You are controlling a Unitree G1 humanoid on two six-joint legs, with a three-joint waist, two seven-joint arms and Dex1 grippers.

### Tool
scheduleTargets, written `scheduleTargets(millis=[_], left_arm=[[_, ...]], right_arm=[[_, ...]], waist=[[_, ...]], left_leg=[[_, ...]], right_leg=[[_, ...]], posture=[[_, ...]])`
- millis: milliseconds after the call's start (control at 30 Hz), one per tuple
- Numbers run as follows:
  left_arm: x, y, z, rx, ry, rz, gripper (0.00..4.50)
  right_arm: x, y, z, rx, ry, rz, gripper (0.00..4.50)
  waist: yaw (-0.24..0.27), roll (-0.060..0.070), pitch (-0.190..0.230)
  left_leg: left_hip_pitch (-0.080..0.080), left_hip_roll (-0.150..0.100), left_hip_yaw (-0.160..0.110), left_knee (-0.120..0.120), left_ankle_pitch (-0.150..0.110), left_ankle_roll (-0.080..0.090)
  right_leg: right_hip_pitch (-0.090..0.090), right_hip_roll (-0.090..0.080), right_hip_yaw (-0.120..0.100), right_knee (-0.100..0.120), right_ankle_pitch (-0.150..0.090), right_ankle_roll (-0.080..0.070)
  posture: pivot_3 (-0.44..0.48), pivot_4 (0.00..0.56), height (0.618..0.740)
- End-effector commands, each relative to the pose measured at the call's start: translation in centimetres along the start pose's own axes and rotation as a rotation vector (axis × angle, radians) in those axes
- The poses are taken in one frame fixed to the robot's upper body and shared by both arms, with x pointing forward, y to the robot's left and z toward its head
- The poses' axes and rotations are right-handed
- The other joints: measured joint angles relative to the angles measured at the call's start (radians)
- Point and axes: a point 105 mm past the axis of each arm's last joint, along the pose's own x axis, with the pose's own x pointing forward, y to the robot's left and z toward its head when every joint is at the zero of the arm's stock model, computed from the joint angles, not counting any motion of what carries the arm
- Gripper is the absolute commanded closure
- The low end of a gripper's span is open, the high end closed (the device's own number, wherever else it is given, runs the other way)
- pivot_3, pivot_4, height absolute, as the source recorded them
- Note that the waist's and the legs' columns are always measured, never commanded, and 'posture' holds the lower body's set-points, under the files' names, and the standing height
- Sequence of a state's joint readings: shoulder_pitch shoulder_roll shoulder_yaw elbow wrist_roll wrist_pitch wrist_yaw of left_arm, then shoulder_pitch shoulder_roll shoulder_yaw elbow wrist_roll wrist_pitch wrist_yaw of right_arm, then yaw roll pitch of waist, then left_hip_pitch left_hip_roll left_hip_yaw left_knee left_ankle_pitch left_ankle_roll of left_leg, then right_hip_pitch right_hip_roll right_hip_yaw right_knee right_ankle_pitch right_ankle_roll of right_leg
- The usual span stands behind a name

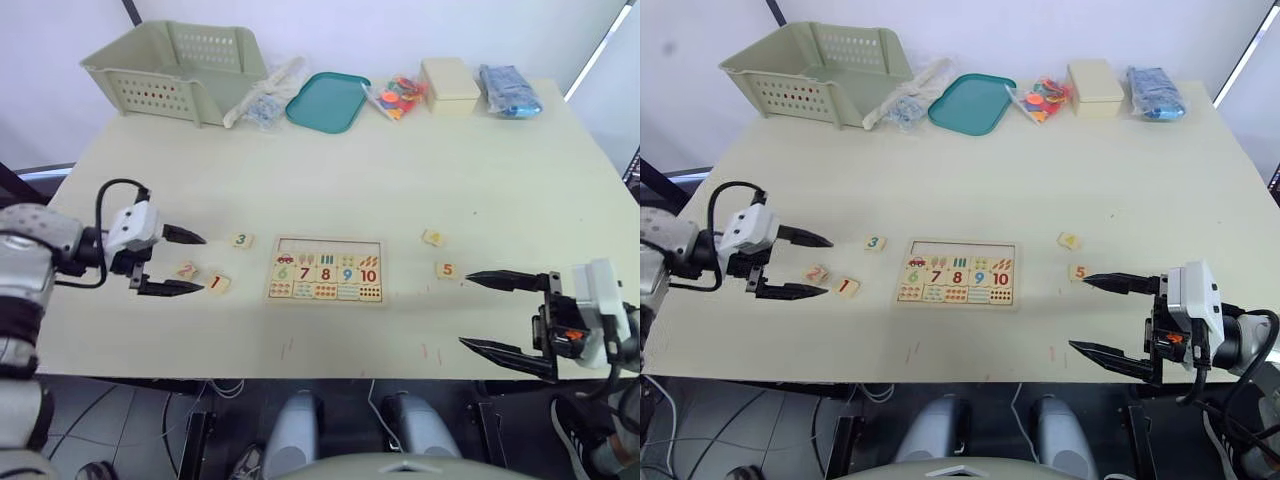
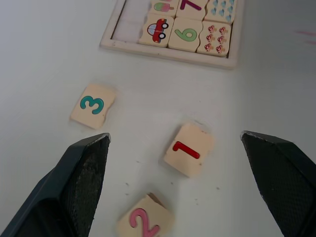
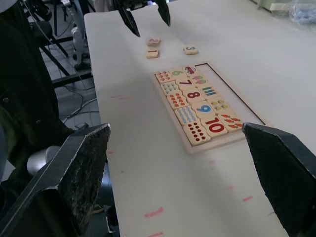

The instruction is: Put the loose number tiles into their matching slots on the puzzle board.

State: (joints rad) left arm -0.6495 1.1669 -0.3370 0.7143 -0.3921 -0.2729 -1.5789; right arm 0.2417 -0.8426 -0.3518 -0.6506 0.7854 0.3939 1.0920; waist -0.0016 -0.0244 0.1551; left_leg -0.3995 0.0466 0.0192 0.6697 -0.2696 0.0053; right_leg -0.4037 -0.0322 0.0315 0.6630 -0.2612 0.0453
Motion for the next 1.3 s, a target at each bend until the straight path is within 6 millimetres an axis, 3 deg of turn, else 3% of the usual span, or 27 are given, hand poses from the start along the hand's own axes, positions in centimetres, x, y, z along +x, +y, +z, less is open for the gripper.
scheduleTargets(millis=[33, 167, 567, 1300], left_arm=[[-0.5, -0.5, -0.9, 0.008, 0.057, -0.056, 0.53], [-0.3, -0.6, -1.8, 0.021, 0.103, -0.088, 2.05], [0.5, 0.0, -2.4, 0.072, 0.171, -0.125, 2.05], [1.9, -0.1, -2.3, 0.123, 0.134, -0.14, 2.05]], right_arm=[[0.5, 0.6, 0.6, -0.021, -0.02, 0.018, 0.0], [1.3, 0.8, 0.7, -0.013, -0.043, 0.021, 0.0], [2.0, 1.0, 0.7, -0.022, -0.061, 0.016, 0.0], [1.7, 2.1, 0.8, -0.029, -0.059, 0.071, 0.0]], waist=[[-0.003, 0.0, 0.0], [-0.009, 0.0, 0.0], [-0.002, -0.001, 0.0], [-0.002, -0.001, 0.0]], left_leg=[[0.0, 0.0, 0.0, 0.0, 0.0, 0.0], [0.0, 0.0, 0.0, 0.0, 0.0, 0.0], [0.0, 0.0, 0.0, 0.001, 0.0, 0.0], [0.0, 0.0, 0.0, 0.001, 0.0, 0.0]], right_leg=[[0.0, 0.0, 0.0, 0.0, 0.0, 0.0], [0.0, 0.0, 0.0, 0.0, 0.0, 0.0], [0.0, 0.0, 0.0, 0.0, 0.0, 0.0], [0.0, 0.0, 0.0, 0.001, 0.0, 0.0]], posture=[[0.0, 0.15, 0.74], [0.0, 0.15, 0.74], [0.0, 0.15, 0.74], [0.0, 0.15, 0.74]])
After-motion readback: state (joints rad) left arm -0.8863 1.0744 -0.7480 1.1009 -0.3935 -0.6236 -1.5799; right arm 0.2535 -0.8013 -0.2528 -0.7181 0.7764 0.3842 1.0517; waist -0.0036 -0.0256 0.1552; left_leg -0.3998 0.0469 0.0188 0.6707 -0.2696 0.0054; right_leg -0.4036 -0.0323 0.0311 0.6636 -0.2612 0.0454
